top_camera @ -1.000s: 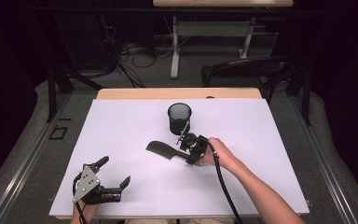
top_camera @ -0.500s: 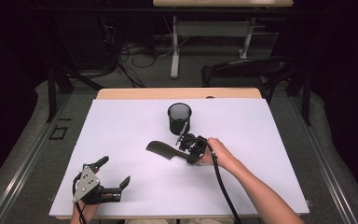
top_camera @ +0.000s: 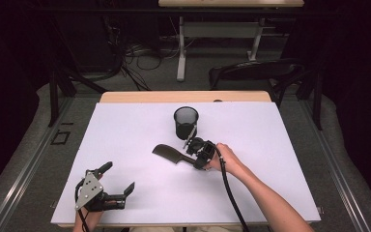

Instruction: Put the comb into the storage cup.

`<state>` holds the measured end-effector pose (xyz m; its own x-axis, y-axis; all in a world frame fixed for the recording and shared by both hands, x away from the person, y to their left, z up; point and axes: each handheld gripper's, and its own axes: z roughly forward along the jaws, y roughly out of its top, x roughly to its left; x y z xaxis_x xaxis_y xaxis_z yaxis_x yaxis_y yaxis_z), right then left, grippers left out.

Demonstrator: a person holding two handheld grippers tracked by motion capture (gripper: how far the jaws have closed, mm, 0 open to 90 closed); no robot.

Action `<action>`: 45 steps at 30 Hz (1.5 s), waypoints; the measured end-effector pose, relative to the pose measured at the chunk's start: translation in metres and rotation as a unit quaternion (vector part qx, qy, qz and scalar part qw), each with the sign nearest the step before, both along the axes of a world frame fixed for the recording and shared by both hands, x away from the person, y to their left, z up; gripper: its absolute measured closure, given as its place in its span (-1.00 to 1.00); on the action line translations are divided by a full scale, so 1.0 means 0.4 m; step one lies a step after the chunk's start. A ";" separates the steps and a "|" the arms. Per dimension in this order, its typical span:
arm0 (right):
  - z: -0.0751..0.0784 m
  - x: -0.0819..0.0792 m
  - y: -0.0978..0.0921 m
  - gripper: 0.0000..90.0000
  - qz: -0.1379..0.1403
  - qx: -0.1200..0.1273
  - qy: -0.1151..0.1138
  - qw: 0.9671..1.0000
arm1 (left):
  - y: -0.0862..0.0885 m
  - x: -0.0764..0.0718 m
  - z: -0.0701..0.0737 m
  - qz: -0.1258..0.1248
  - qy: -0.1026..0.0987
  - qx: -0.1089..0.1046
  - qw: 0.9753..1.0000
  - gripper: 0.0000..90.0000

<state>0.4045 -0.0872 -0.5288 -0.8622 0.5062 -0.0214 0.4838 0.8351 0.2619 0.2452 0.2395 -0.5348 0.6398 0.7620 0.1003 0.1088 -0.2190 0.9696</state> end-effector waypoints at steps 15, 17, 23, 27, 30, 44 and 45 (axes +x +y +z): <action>0.022 -0.016 -0.026 0.62 -0.007 0.064 -0.028 0.998 | 0.001 0.000 0.000 0.001 0.000 0.000 1.000 -0.99; 0.024 -0.020 -0.031 0.62 -0.007 0.070 -0.030 0.997 | 0.001 0.000 0.000 0.002 0.000 0.000 1.000 -0.99; 0.031 -0.032 -0.050 0.62 -0.011 0.092 -0.041 0.995 | 0.000 0.000 0.000 0.001 0.001 0.000 1.000 -0.99; 0.033 -0.041 -0.064 0.62 -0.016 0.108 -0.049 0.993 | -0.001 0.001 0.000 0.001 0.001 0.000 1.000 -0.99; 0.035 -0.047 -0.075 0.62 -0.018 0.121 -0.056 0.991 | -0.001 0.001 -0.001 0.001 0.002 0.001 1.000 -0.99; 0.023 -0.075 -0.103 0.62 -0.022 0.170 -0.086 0.981 | 0.000 0.002 -0.001 0.002 0.002 0.001 1.000 -0.99; 0.023 -0.077 -0.104 0.62 -0.024 0.172 -0.088 0.981 | 0.000 0.002 -0.001 0.002 0.002 0.000 1.000 -0.99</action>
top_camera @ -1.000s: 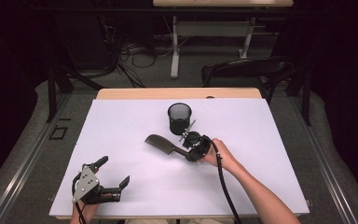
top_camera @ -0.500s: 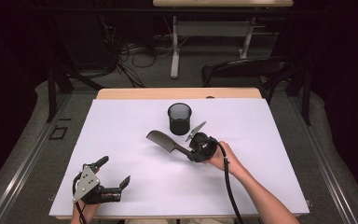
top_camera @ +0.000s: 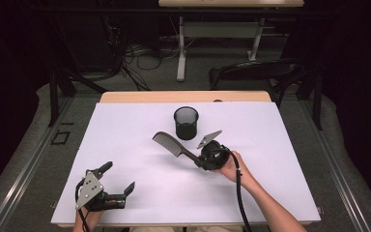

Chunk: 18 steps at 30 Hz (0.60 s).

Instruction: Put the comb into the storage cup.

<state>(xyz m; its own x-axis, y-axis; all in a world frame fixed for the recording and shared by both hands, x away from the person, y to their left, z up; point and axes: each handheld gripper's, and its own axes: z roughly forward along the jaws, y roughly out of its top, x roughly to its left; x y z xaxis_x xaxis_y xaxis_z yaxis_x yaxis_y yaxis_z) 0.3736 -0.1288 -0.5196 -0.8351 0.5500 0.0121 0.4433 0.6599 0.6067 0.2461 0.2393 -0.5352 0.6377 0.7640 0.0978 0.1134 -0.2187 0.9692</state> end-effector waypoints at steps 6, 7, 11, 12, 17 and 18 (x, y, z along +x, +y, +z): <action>-0.001 -0.006 -0.011 0.62 -0.001 0.015 -0.015 1.000 | 0.001 0.000 0.000 0.000 0.001 -0.001 1.000 -0.99; -0.001 -0.008 -0.013 0.62 -0.003 0.017 -0.017 1.000 | 0.001 0.000 0.000 -0.001 0.001 0.000 1.000 -0.99; 0.002 -0.014 -0.019 0.62 -0.003 0.026 -0.027 0.999 | 0.001 -0.001 0.000 0.000 0.001 0.000 1.000 -0.99; 0.004 -0.015 -0.021 0.62 -0.003 0.028 -0.029 0.999 | 0.001 -0.001 0.000 0.000 0.001 0.000 1.000 -0.99; 0.012 -0.022 -0.028 0.62 -0.008 0.040 -0.041 0.998 | 0.000 0.000 0.000 -0.001 0.000 0.001 1.000 -0.99; 0.014 -0.024 -0.029 0.62 -0.011 0.042 -0.041 0.998 | 0.000 0.000 0.000 -0.001 0.000 0.001 1.000 -0.99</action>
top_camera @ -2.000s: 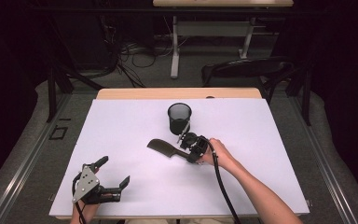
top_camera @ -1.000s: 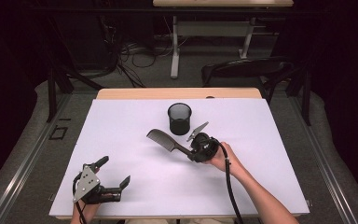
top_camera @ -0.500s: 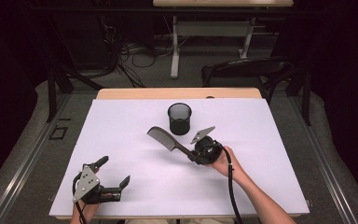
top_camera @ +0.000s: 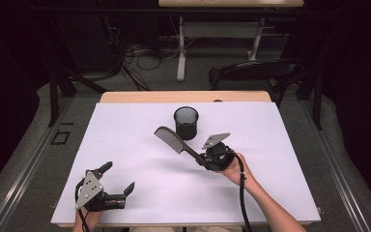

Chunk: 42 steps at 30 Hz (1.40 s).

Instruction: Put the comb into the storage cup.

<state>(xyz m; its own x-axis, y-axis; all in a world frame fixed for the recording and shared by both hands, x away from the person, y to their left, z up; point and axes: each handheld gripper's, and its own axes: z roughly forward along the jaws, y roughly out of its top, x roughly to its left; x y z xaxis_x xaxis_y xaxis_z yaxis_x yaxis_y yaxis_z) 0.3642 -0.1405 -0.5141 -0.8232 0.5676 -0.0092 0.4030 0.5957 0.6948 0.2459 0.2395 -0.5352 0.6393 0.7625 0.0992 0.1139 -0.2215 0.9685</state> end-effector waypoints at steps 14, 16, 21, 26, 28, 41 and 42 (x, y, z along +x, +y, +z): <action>0.023 -0.008 -0.011 0.62 -0.009 0.019 -0.031 0.999 | 0.001 -0.001 0.001 0.001 -0.002 0.000 1.000 -0.98; 0.027 -0.009 -0.013 0.62 -0.012 0.024 -0.033 0.999 | 0.002 -0.002 0.001 0.001 -0.002 0.000 1.000 -0.99; 0.036 -0.011 -0.017 0.62 -0.016 0.032 -0.047 0.998 | 0.001 -0.001 0.001 0.001 -0.002 0.000 1.000 -0.98; 0.041 -0.014 -0.020 0.62 -0.020 0.044 -0.058 0.997 | 0.001 -0.002 0.001 0.002 -0.002 0.000 1.000 -0.98; 0.043 -0.015 -0.022 0.62 -0.022 0.048 -0.061 0.997 | 0.001 -0.001 0.001 0.002 -0.002 0.001 1.000 -0.98; 0.053 -0.021 -0.030 0.62 -0.037 0.078 -0.088 0.992 | 0.002 -0.002 0.002 0.003 -0.003 0.001 1.000 -0.98; 0.054 -0.021 -0.031 0.62 -0.039 0.081 -0.091 0.992 | 0.001 -0.002 0.002 0.003 -0.003 0.001 1.000 -0.98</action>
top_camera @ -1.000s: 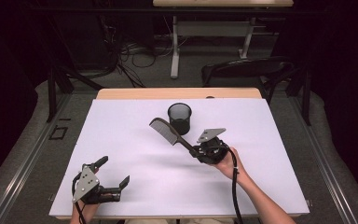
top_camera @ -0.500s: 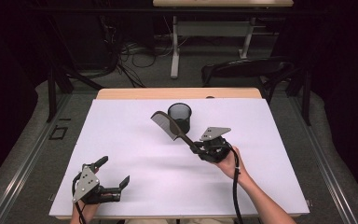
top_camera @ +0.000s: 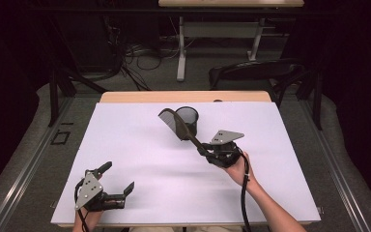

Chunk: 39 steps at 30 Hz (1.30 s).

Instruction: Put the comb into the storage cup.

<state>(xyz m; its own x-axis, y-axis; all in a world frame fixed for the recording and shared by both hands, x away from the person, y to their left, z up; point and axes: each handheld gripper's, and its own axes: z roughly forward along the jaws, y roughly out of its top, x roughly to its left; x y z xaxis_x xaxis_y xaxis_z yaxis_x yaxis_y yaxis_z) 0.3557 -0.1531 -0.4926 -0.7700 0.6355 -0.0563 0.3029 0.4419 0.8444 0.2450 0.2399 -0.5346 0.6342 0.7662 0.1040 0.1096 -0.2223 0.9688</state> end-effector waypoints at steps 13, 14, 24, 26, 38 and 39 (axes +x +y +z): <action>0.014 -0.005 -0.014 0.62 -0.016 0.022 -0.022 0.999 | -0.001 0.000 0.000 -0.001 0.001 0.000 1.000 -0.98; 0.014 -0.005 -0.014 0.62 -0.017 0.023 -0.024 0.999 | -0.001 0.000 0.000 -0.001 0.001 -0.001 1.000 -0.98; 0.021 -0.005 -0.021 0.62 -0.026 0.032 -0.036 0.999 | -0.002 0.002 -0.001 -0.001 0.001 0.000 1.000 -0.98; 0.022 -0.005 -0.023 0.62 -0.028 0.036 -0.038 0.998 | -0.002 0.002 -0.001 -0.001 0.002 0.000 1.000 -0.98; 0.033 -0.004 -0.028 0.62 -0.037 0.045 -0.049 0.997 | -0.003 0.002 -0.001 -0.002 0.001 0.001 1.000 -0.98; 0.034 -0.004 -0.028 0.62 -0.038 0.047 -0.048 0.997 | -0.003 0.002 -0.001 -0.002 0.001 0.001 1.000 -0.98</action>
